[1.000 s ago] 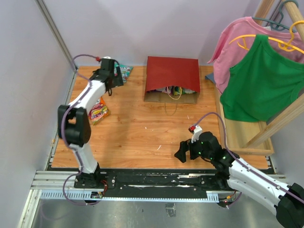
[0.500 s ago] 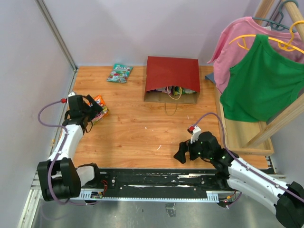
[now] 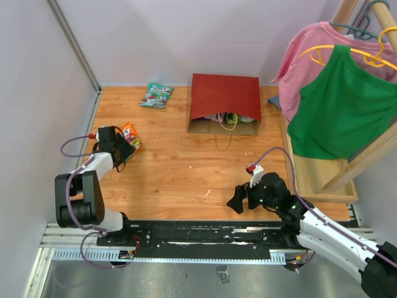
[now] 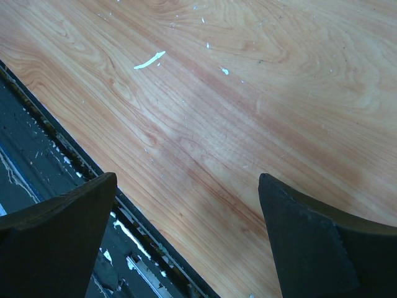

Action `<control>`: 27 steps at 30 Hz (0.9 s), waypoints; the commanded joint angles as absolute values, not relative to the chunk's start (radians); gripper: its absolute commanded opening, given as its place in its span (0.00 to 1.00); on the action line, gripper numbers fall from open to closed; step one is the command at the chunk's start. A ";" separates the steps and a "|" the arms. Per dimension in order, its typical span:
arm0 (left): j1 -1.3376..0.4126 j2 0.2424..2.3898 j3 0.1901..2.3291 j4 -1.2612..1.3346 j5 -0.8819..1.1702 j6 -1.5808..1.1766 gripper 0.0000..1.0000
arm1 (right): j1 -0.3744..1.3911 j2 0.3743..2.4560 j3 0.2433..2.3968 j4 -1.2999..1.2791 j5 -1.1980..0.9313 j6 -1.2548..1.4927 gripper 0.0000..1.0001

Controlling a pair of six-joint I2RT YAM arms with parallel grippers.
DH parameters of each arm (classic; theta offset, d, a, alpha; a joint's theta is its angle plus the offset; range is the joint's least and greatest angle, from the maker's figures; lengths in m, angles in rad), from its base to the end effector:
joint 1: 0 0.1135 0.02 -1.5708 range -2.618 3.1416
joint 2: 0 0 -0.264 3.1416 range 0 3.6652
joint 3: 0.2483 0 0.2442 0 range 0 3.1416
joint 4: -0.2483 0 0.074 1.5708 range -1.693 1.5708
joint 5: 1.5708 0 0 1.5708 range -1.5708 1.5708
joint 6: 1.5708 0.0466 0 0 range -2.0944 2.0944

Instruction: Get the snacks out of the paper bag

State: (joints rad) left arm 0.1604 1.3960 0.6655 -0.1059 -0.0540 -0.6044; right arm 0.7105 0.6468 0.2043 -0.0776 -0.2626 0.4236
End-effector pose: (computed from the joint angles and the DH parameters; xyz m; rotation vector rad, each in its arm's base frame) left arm 0.2673 0.0458 0.1708 -0.9226 2.2268 -0.1406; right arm 0.1075 0.1084 0.1663 -0.4839 2.1657 0.9354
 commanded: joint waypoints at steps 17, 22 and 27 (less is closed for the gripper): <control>0.114 1.992 1.337 -0.327 -0.445 -0.428 0.45 | 0.694 0.736 0.198 -0.021 -0.276 0.418 0.98; 0.064 2.119 1.517 -0.387 -0.535 -0.353 0.47 | 0.695 0.761 0.203 -0.014 -0.279 0.417 0.98; 0.037 2.197 1.631 -0.381 -0.590 -0.254 0.52 | 0.695 0.782 0.206 -0.008 -0.276 0.415 0.98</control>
